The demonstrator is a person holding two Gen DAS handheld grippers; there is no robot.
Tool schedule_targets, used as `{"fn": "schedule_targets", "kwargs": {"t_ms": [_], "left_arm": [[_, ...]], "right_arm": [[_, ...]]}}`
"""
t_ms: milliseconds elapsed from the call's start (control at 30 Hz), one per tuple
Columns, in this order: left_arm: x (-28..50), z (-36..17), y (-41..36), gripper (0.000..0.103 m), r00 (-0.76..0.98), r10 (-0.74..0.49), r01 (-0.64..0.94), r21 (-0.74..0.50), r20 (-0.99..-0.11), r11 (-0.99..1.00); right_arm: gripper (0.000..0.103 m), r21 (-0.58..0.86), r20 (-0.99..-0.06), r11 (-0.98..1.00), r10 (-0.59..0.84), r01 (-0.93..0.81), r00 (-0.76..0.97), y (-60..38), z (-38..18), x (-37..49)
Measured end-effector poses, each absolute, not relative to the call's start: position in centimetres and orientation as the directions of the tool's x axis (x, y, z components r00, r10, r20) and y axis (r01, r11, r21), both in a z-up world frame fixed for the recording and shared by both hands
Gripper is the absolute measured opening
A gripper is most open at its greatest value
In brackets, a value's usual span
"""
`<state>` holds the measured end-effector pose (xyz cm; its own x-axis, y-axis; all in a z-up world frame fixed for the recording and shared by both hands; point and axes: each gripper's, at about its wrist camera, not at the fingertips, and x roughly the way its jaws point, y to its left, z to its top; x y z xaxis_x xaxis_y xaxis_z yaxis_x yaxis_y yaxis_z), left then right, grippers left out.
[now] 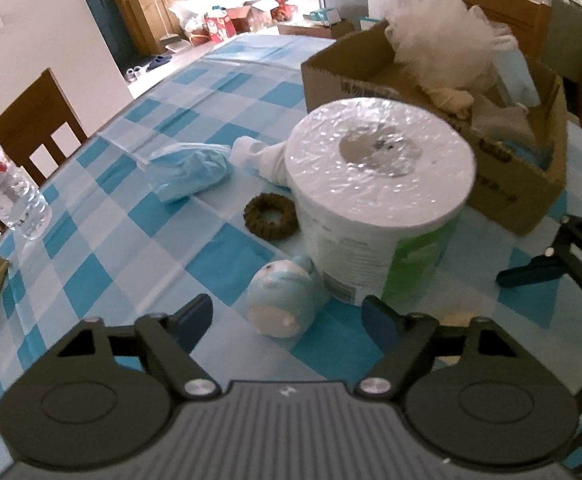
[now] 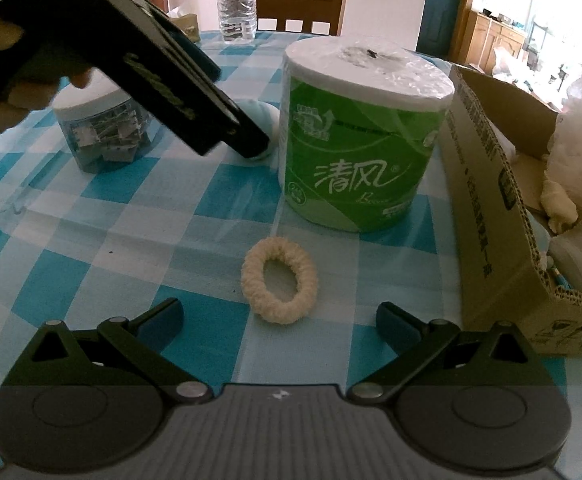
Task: Organize soft objects
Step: 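Close the left tool on the blue-white plush toy while the right tool closes on the cream fuzzy ring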
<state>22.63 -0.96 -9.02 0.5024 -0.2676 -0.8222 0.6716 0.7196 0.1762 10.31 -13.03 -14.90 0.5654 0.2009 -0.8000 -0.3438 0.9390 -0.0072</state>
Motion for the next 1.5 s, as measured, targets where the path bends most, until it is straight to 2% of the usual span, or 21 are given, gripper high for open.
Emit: {"fn": "schedule_targets", "kwargs": {"t_ms": [133,433,567,667,767,967,1067,1133,1233,1500], "left_arm": [[23.4,-9.7,-1.3,0.071,0.493,-0.259,0.685,0.187,-0.83,0.704],[24.4,-10.8,-1.1,0.061,0.462,-0.27,0.688,0.149,-0.845,0.71],[24.8,-11.0,-0.9,0.044,0.444,-0.284,0.68,0.114,-0.85,0.724],[24.8,-11.1,-0.6,0.044,0.436,-0.293,0.674,0.093,-0.851,0.732],[24.8,-10.9,-0.2,0.043,0.424,-0.305,0.666,0.065,-0.852,0.743],[24.3,-10.8,0.5,0.043,0.415,-0.306,0.65,0.044,-0.857,0.759],[24.2,-10.9,0.7,0.044,0.412,-0.308,0.644,0.035,-0.857,0.765],[24.3,-10.9,0.7,0.044,0.414,-0.309,0.641,0.033,-0.856,0.767],[24.4,-10.9,0.7,0.044,0.414,-0.311,0.638,0.029,-0.856,0.77],[24.3,-10.6,0.8,0.042,0.412,-0.312,0.64,0.028,-0.856,0.768]], "right_arm": [[0.103,-0.006,-0.799,0.939,0.201,-0.343,0.567,-13.1,-14.9,10.3],[0.103,-0.006,-0.8,0.941,0.199,-0.339,0.566,-13.0,-14.9,10.4],[0.103,-0.005,-0.804,0.94,0.199,-0.342,0.56,-12.8,-14.8,10.6],[0.102,-0.004,-0.805,0.939,0.201,-0.343,0.558,-12.8,-14.8,10.9],[0.097,-0.005,-0.802,0.939,0.202,-0.344,0.562,-12.6,-14.6,11.3],[0.076,-0.01,-0.799,0.942,0.194,-0.335,0.57,-12.4,-14.1,12.1],[0.064,-0.012,-0.797,0.946,0.186,-0.323,0.575,-12.5,-13.8,12.2],[0.052,-0.016,-0.799,0.947,0.18,-0.32,0.574,-12.5,-13.6,12.4],[0.042,-0.018,-0.803,0.948,0.175,-0.317,0.57,-12.6,-13.4,12.5],[0.034,-0.007,-0.813,0.945,0.185,-0.326,0.553,-12.4,-13.3,12.4]]}}
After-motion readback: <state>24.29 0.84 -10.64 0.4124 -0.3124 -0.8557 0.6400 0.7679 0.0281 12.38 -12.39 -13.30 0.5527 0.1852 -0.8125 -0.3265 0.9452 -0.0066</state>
